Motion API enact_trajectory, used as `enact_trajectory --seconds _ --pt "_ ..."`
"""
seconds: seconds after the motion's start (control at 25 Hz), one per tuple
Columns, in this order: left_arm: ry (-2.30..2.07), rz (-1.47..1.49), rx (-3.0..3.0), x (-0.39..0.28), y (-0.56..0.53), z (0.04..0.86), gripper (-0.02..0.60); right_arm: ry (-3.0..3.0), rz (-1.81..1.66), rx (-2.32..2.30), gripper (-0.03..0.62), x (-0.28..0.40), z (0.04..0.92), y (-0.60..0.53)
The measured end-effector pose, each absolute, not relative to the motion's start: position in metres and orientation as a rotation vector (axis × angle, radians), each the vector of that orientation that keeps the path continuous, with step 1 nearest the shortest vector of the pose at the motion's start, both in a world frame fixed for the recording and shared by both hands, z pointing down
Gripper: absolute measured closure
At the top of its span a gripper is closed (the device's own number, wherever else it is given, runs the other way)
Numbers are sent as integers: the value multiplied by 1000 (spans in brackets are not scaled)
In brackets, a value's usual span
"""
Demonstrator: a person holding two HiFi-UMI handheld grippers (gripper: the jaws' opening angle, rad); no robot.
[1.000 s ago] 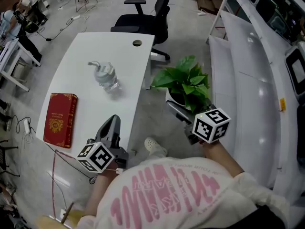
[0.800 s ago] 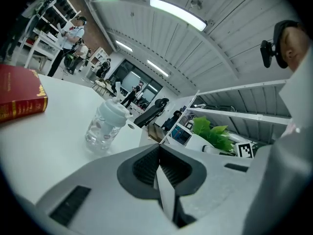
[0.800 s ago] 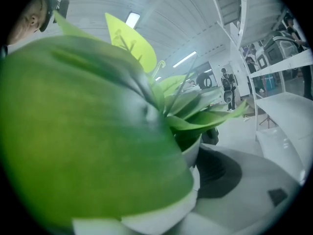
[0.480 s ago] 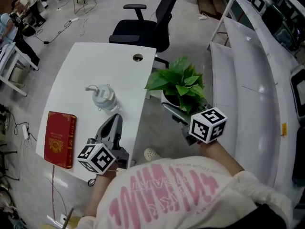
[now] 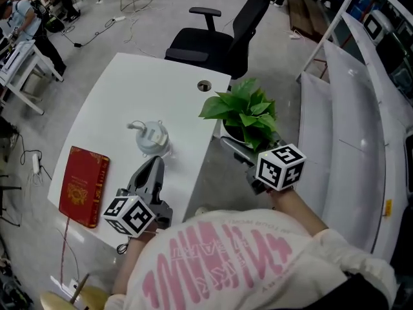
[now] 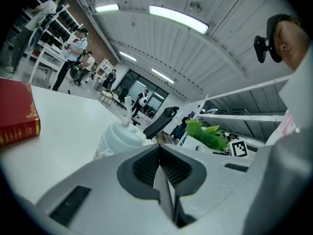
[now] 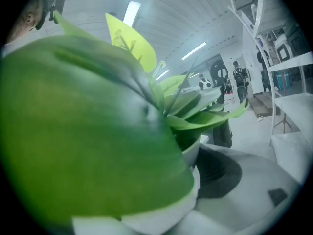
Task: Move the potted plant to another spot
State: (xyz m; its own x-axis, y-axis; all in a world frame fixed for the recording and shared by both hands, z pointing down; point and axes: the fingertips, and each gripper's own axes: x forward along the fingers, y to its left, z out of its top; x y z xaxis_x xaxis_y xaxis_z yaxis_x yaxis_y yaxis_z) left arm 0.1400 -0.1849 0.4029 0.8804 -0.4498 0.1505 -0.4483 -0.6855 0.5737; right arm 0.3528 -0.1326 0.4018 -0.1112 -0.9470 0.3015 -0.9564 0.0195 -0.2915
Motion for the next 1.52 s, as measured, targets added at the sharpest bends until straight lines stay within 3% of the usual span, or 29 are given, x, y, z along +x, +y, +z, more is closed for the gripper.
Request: enact_trajectory --seconds 0.6,1.52 --pt "-967 -63 2295 72 -208 419 578 -2264 675 1922 85 348 429 -213" --pt "-1403 -229 2056 30 -270 409 578 -2380 657 1483 85 330 460 -364"
